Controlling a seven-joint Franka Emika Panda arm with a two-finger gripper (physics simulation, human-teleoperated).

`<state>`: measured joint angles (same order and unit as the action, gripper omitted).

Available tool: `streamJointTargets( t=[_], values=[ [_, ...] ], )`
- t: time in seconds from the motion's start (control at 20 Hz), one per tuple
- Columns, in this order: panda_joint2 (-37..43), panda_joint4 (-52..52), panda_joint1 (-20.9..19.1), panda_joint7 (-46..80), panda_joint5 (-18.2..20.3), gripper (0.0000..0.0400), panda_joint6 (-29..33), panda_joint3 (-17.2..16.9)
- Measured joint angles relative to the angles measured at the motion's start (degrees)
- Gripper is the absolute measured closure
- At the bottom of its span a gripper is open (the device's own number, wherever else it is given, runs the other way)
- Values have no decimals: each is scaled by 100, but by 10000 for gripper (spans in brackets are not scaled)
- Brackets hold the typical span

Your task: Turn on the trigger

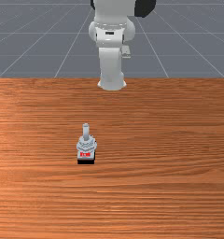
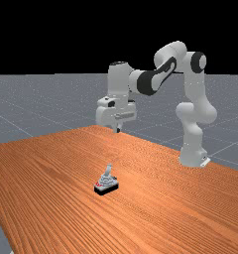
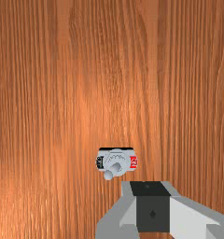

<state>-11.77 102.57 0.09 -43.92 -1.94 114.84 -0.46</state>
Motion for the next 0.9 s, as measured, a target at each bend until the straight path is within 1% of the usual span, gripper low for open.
streamJointTargets(
  t=[0.05,0.1,0.2,0.25,0.3,0.4,0.45,0.5,0.55,0.6,0.65,0.7,0.75,0.9],
  values=[
    [0,0,-3,-3,-11,400,0,-5],
    [116,229,-39,-109,148,400,337,6],
    [166,380,-43,-108,148,400,575,5],
    [105,287,-43,-109,147,400,425,5],
    [223,641,-45,-107,149,400,1026,4],
    [94,629,-44,-106,147,400,989,5],
    [254,1337,-49,-107,157,400,2491,4],
    [210,1458,-50,-107,159,400,2747,5],
    [264,1464,-49,-103,151,400,2356,3],
    [441,1873,-51,-109,160,400,2980,2],
    [598,2147,-52,-117,168,400,3261,1],
    [451,1495,-107,-441,592,400,1543,33],
    [426,1548,-88,-607,231,400,1704,38],
    [197,1709,-111,-724,251,400,2100,60]
  ],
)
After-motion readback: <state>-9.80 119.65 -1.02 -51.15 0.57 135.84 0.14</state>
